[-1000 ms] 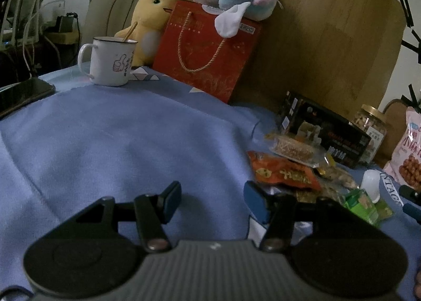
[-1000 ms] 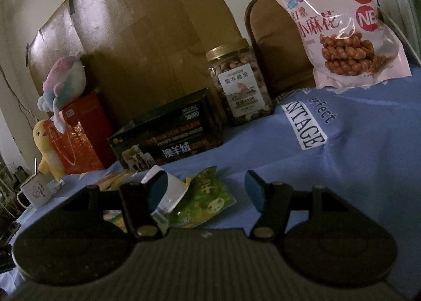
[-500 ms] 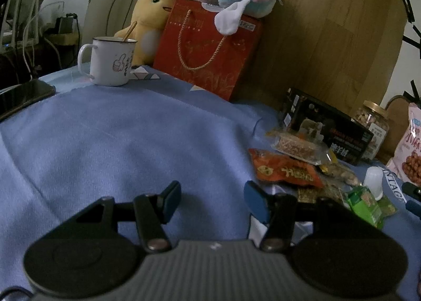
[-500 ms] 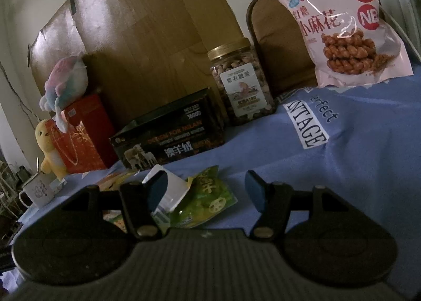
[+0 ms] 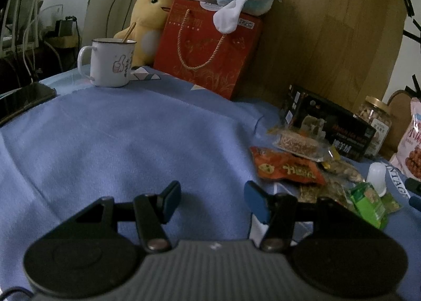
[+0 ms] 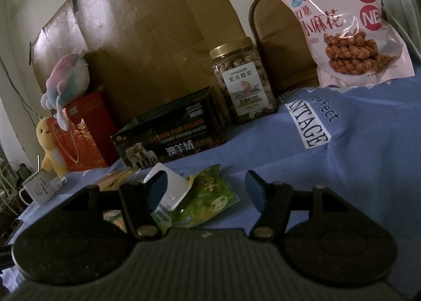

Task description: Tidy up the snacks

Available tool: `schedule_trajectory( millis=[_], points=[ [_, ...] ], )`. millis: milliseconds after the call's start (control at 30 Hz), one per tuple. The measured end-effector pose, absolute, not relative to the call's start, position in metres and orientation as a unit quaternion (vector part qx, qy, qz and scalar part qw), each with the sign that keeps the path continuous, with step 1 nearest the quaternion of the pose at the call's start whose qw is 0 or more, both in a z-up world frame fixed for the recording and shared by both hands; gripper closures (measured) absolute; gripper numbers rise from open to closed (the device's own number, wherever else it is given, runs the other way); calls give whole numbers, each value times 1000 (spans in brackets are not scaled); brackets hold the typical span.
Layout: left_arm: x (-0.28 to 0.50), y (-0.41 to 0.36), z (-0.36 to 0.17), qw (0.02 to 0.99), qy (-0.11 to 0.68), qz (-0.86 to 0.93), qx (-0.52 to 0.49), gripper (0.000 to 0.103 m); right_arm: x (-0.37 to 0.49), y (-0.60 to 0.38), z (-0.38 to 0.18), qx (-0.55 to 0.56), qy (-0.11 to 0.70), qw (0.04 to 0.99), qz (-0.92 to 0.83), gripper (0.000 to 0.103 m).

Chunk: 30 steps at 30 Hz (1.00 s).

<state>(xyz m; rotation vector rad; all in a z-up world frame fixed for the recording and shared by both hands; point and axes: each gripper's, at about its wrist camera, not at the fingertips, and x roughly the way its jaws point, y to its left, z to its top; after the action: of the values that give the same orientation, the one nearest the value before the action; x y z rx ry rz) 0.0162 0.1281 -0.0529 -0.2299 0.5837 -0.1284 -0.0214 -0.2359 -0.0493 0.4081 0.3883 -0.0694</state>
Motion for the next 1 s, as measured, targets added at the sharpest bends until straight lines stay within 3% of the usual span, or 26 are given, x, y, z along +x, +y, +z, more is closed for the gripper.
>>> schedule_trajectory(
  millis=[1000],
  points=[
    [17, 131, -54, 949, 287, -65, -117, 47, -19, -235, -49, 191, 197, 961, -33, 36]
  ],
)
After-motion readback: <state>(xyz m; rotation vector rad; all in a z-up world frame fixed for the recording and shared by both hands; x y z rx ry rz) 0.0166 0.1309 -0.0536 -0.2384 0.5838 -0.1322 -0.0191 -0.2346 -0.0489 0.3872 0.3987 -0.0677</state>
